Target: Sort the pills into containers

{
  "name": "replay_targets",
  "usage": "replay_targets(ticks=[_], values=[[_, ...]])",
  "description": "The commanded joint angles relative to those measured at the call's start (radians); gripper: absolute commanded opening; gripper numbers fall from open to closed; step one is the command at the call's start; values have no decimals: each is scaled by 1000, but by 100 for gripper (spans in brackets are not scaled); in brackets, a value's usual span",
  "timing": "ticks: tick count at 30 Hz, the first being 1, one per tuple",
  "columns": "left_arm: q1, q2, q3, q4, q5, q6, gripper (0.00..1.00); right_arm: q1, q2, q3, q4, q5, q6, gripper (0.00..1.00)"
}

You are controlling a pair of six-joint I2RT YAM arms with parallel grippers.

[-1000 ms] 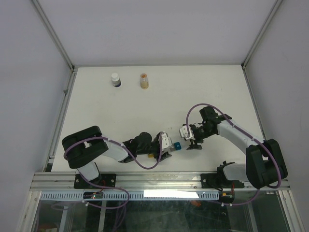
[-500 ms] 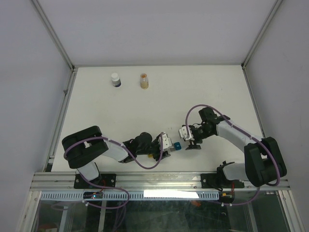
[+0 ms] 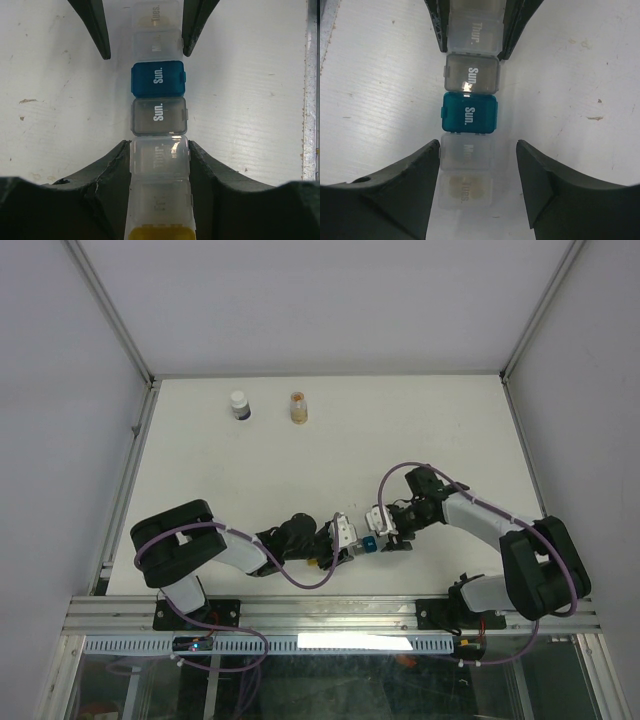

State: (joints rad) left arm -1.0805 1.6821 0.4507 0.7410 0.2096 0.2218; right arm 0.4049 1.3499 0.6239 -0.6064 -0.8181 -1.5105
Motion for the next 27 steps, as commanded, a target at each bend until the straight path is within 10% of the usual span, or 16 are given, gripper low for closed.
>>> replay_targets(ticks=[1, 27], values=[[-8, 3, 22, 27, 7, -1, 38, 15, 11, -1, 32, -4, 7, 64], [-7, -7, 31, 6, 0, -19, 20, 21, 12, 32, -35, -22, 31, 29]])
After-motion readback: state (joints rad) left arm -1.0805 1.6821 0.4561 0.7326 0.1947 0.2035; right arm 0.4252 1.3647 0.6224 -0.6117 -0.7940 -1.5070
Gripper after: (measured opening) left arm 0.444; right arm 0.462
